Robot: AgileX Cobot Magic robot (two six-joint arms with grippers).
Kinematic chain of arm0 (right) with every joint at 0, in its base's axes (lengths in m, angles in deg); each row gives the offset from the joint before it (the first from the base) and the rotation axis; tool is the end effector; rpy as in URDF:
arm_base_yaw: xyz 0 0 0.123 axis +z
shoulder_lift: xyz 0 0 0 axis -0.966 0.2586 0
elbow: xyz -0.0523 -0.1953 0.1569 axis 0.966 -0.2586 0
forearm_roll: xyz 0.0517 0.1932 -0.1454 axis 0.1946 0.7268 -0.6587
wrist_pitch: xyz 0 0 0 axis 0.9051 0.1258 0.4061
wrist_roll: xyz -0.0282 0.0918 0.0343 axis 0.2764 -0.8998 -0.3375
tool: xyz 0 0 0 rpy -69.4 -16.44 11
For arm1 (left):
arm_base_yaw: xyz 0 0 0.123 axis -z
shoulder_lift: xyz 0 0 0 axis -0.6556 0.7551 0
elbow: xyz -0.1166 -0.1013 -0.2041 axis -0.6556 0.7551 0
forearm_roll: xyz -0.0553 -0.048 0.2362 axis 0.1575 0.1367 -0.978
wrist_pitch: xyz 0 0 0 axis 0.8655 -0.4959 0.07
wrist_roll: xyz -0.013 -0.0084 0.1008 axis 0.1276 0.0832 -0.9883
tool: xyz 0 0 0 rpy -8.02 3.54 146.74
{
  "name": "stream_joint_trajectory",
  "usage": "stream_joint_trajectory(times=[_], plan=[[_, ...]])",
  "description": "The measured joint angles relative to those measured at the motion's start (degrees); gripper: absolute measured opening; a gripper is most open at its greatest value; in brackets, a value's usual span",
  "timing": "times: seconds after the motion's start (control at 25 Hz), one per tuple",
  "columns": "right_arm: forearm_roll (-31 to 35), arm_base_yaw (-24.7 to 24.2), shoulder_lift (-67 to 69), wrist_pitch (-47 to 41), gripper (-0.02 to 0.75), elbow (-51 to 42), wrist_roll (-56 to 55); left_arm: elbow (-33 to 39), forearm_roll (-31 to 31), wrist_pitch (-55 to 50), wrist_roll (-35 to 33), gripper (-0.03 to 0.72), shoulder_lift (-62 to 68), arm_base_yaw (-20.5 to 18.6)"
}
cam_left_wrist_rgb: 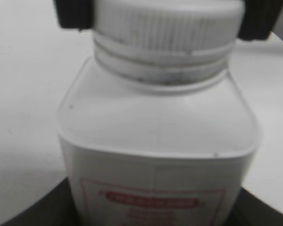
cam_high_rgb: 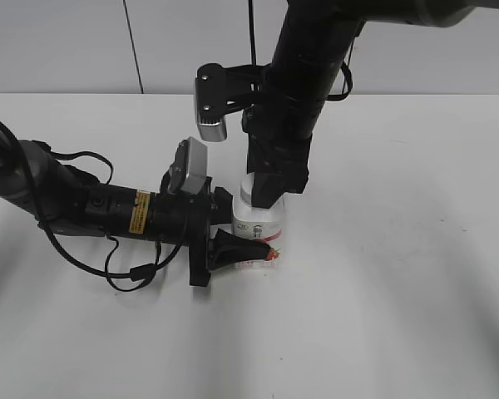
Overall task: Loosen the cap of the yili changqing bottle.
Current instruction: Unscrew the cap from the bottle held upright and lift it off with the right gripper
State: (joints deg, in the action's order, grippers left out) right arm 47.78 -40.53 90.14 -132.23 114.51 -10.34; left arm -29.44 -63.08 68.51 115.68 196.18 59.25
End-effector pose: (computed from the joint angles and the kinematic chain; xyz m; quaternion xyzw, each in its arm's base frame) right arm 0.3292 0.2553 0.1771 -0.7613 0.6323 0.0922 0.1105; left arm 0.3129 -0.1999 0.0288 0.5686 0.5862 -0.4191 0.3968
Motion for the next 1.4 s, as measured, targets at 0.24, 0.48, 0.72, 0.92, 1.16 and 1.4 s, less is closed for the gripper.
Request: stream_joint_trajectory(times=[0.24, 0.48, 0.72, 0.92, 1.16, 1.4], plan=[[0.04, 0.00, 0.00, -0.05, 0.393, 0.00, 0.17, 0.00, 0.05, 0.00, 0.00, 0.386, 0.00, 0.00], [1.40, 0.00, 0.00, -0.10, 0.469, 0.00, 0.50, 0.00, 0.10, 0.07, 0.16, 0.386, 0.00, 0.00], [3.24, 0.00, -0.38, -0.10, 0.547, 0.00, -0.61, 0.00, 0.10, 0.07, 0.16, 0.385, 0.00, 0.00], [2.11, 0.00, -2.51, -0.10, 0.555, 0.00, -7.73, 0.00, 0.10, 0.07, 0.16, 0.385, 0.00, 0.00], [-1.79, 0.00, -3.79, -0.38, 0.556, 0.65, -33.10, 0.00, 0.10, 0.07, 0.72, 0.385, 0.00, 0.00], [-3.21, 0.00, -3.78, -3.31, 0.556, 0.83, -62.50, 0.00, 0.10, 0.07, 1.23, 0.385, 0.00, 0.00]])
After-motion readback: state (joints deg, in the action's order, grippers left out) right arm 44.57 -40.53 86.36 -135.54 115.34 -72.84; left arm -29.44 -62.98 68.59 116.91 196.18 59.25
